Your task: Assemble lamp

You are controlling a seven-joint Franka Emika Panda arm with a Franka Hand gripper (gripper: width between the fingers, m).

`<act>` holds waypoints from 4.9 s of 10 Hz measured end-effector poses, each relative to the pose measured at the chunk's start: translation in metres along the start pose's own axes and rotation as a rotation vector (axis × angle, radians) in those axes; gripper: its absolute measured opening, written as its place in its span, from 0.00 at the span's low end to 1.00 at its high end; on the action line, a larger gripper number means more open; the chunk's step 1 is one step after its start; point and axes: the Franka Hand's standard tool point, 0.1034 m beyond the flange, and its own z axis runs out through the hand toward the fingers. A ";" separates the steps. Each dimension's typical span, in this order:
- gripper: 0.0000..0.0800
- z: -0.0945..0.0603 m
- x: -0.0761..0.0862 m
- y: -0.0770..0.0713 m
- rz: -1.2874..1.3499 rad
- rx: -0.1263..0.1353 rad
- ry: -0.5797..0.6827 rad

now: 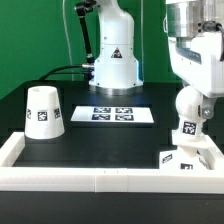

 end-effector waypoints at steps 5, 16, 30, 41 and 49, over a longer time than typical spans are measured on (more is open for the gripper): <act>0.85 0.000 -0.008 0.004 0.043 -0.016 -0.006; 0.87 -0.024 -0.024 0.026 -0.160 -0.095 -0.027; 0.87 -0.013 0.043 0.084 -0.856 -0.209 -0.050; 0.87 -0.013 0.147 0.119 -1.286 -0.226 0.065; 0.87 -0.023 0.197 0.137 -1.438 -0.204 0.080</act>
Offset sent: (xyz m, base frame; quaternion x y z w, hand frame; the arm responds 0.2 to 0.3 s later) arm 0.0000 0.0000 0.0000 0.0000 0.0000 0.0000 1.0000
